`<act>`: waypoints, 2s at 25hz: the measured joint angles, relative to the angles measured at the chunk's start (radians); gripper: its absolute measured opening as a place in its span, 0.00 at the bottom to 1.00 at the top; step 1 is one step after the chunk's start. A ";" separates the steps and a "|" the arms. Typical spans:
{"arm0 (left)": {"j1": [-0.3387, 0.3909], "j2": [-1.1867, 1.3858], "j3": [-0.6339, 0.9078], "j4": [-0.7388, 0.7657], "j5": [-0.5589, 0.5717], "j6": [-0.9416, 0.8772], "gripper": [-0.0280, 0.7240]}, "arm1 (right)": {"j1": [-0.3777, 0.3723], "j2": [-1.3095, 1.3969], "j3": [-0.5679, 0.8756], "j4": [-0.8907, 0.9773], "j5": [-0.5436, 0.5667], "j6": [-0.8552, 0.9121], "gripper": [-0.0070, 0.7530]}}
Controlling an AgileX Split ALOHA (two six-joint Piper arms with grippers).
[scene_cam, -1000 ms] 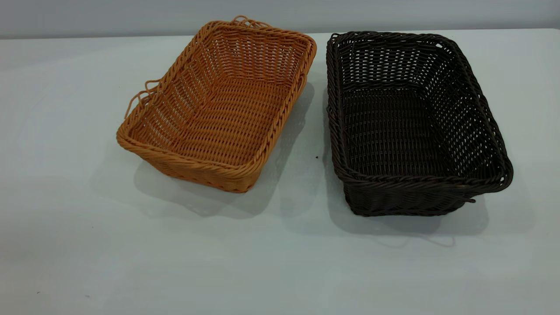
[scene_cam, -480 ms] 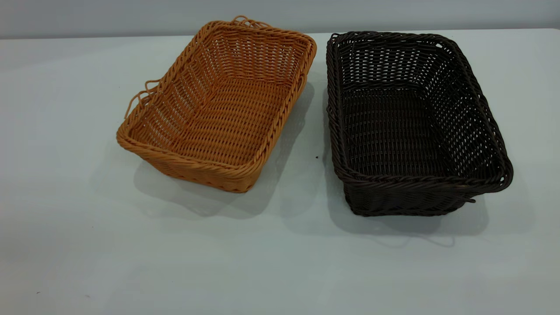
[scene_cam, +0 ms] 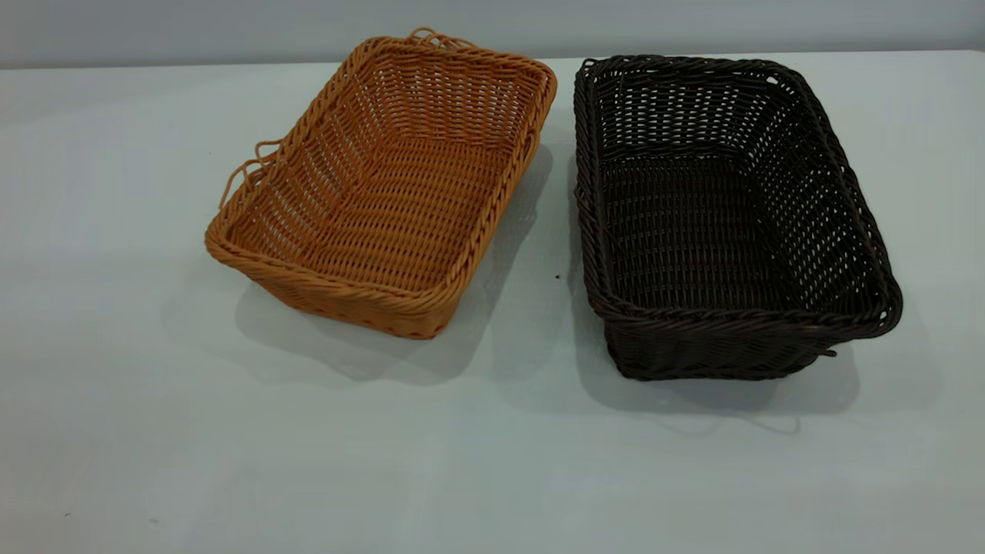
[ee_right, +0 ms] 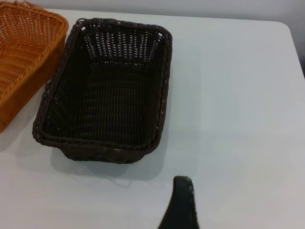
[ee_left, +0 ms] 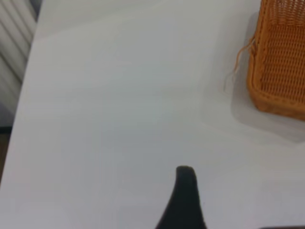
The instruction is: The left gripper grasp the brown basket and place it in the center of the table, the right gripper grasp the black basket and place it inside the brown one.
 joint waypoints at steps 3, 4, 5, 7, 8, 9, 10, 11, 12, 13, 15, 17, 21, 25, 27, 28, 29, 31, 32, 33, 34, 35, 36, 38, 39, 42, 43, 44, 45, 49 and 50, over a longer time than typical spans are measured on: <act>0.000 0.191 -0.008 -0.016 -0.145 0.008 0.81 | 0.000 0.000 0.000 0.000 0.000 0.000 0.74; 0.000 0.262 -0.010 -0.021 -0.206 0.014 0.81 | 0.000 0.000 0.000 0.000 0.000 0.000 0.74; 0.000 0.334 -0.011 -0.023 -0.272 0.014 0.81 | 0.000 0.000 0.000 0.000 0.000 0.000 0.74; 0.000 0.468 -0.023 -0.029 -0.395 0.014 0.81 | 0.000 0.000 0.000 0.001 -0.001 0.004 0.74; 0.000 0.543 -0.034 -0.036 -0.456 0.022 0.81 | 0.000 0.000 0.000 0.001 -0.004 0.012 0.74; 0.000 0.619 -0.048 -0.045 -0.506 0.028 0.81 | 0.000 0.000 0.000 0.001 -0.009 0.024 0.74; -0.002 0.684 -0.069 -0.048 -0.537 0.031 0.81 | 0.000 0.000 -0.002 0.001 -0.017 0.036 0.74; -0.005 0.761 -0.094 -0.048 -0.563 0.033 0.81 | 0.000 0.000 -0.008 0.001 -0.024 0.049 0.74; -0.014 0.838 -0.116 -0.048 -0.580 0.034 0.81 | 0.000 0.000 -0.014 0.001 -0.030 0.061 0.74; -0.027 0.899 -0.143 -0.048 -0.597 0.034 0.81 | 0.000 0.005 -0.019 0.001 -0.036 0.069 0.74; -0.058 1.041 -0.195 -0.048 -0.635 0.034 0.81 | 0.000 0.033 -0.021 0.001 -0.049 0.076 0.74; -0.089 1.167 -0.242 -0.048 -0.694 0.034 0.81 | 0.000 0.082 -0.021 0.001 -0.064 0.081 0.76; -0.131 1.401 -0.348 -0.048 -0.767 0.034 0.81 | 0.000 0.224 -0.021 0.001 -0.139 0.113 0.78; -0.163 1.592 -0.445 -0.048 -0.814 0.036 0.81 | 0.000 0.403 -0.021 0.001 -0.256 0.156 0.78; -0.175 1.675 -0.490 -0.048 -0.837 0.044 0.81 | 0.000 0.507 -0.021 0.007 -0.305 0.162 0.78; -0.180 1.707 -0.518 -0.048 -0.842 0.047 0.81 | 0.000 0.551 -0.021 0.014 -0.326 0.163 0.78; -0.184 1.743 -0.547 -0.048 -0.846 0.049 0.81 | 0.000 0.603 -0.021 0.025 -0.343 0.165 0.78; -0.194 1.808 -0.600 -0.048 -0.857 0.051 0.81 | 0.000 0.697 -0.021 0.053 -0.378 0.165 0.78; -0.200 1.842 -0.628 -0.048 -0.860 0.051 0.81 | 0.000 0.747 -0.021 0.068 -0.399 0.165 0.78; -0.205 1.876 -0.657 -0.048 -0.862 0.051 0.81 | 0.000 0.794 -0.021 0.087 -0.420 0.165 0.78; -0.210 1.910 -0.680 -0.048 -0.864 0.051 0.81 | 0.000 0.840 -0.021 0.109 -0.436 0.165 0.78; -0.216 1.938 -0.708 -0.048 -0.865 0.053 0.81 | 0.000 0.879 -0.021 0.132 -0.453 0.162 0.78; -0.220 1.970 -0.735 -0.048 -0.866 0.054 0.81 | 0.000 0.924 -0.021 0.153 -0.467 0.157 0.78; -0.231 2.029 -0.786 -0.048 -0.868 0.054 0.77 | 0.000 1.011 -0.021 0.213 -0.486 0.133 0.78; -0.236 2.058 -0.813 -0.048 -0.868 0.054 0.75 | 0.000 1.047 -0.021 0.242 -0.494 0.119 0.78; -0.249 2.132 -0.887 -0.048 -0.868 0.058 0.61 | 0.000 1.177 -0.021 0.371 -0.506 0.060 0.78; -0.250 2.152 -0.908 -0.048 -0.868 0.063 0.55 | 0.000 1.223 -0.022 0.416 -0.508 0.033 0.78; -0.251 2.170 -0.924 -0.048 -0.868 0.068 0.48 | 0.002 1.268 -0.023 0.475 -0.509 0.002 0.78; -0.251 2.185 -0.940 -0.048 -0.868 0.072 0.40 | 0.008 1.312 -0.024 0.537 -0.513 -0.032 0.78; -0.251 2.200 -0.974 -0.055 -0.855 0.087 0.24 | 0.083 1.471 -0.028 0.823 -0.553 -0.176 0.78; -0.251 2.200 -0.980 -0.059 -0.851 0.098 0.19 | 0.103 1.515 -0.028 0.894 -0.564 -0.221 0.78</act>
